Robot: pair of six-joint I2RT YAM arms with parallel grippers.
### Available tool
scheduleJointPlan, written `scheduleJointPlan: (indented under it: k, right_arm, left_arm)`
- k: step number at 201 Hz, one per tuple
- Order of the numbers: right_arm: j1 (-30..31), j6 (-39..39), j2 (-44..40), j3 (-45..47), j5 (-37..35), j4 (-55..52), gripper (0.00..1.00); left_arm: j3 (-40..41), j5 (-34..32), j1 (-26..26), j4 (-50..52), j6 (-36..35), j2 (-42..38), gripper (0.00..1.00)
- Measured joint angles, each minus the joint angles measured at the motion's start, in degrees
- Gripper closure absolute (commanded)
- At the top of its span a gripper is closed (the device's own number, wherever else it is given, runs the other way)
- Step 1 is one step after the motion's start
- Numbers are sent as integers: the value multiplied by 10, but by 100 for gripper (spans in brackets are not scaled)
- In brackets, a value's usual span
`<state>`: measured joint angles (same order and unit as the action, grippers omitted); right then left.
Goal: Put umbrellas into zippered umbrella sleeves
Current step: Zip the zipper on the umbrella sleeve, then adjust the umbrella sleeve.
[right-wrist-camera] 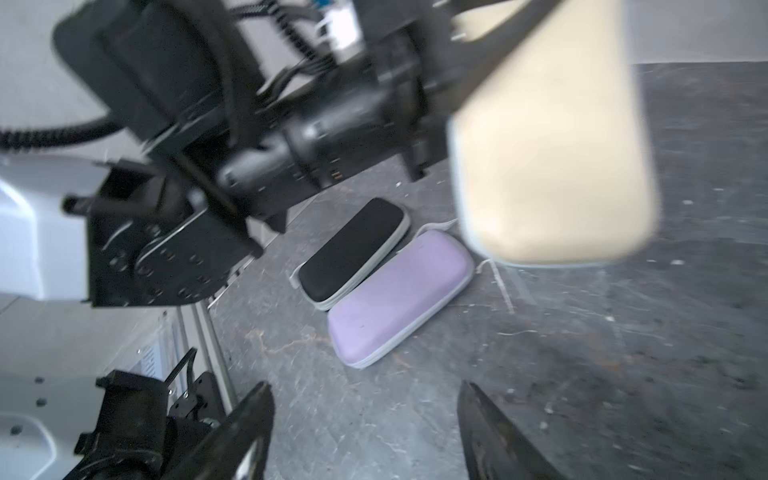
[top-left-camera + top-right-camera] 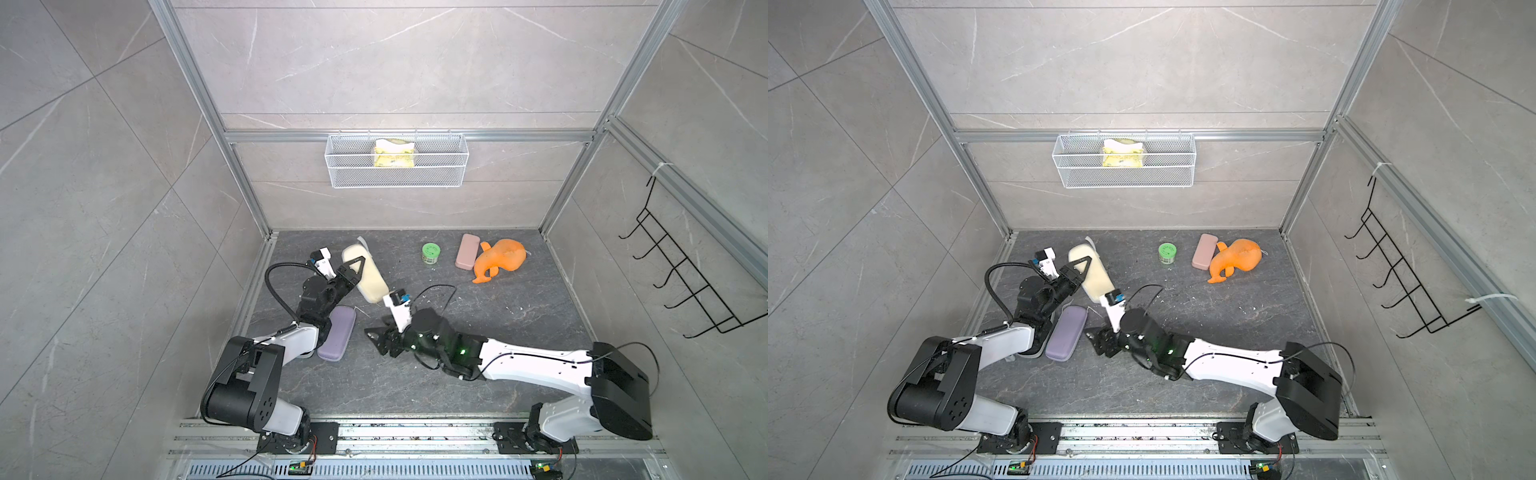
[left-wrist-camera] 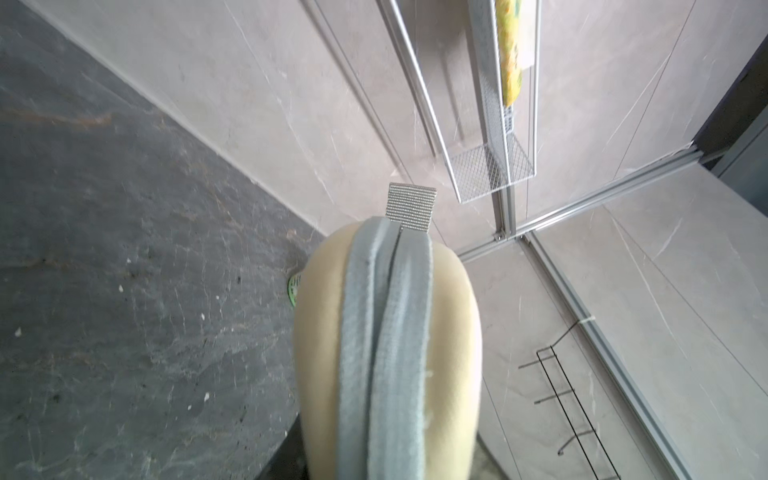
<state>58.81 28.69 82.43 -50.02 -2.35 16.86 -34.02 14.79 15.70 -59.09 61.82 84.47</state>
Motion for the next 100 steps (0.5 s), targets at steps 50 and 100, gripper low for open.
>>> scheduleJointPlan:
  k: [50,100]
  right_arm:
    - [-110,158,-2,53,68,86,9]
    - [-154,274,76,52,130,251,11]
  left_arm:
    - [-1,-33,19,-46,38,6,93]
    - [-21,-57,73,-58,52,27,88]
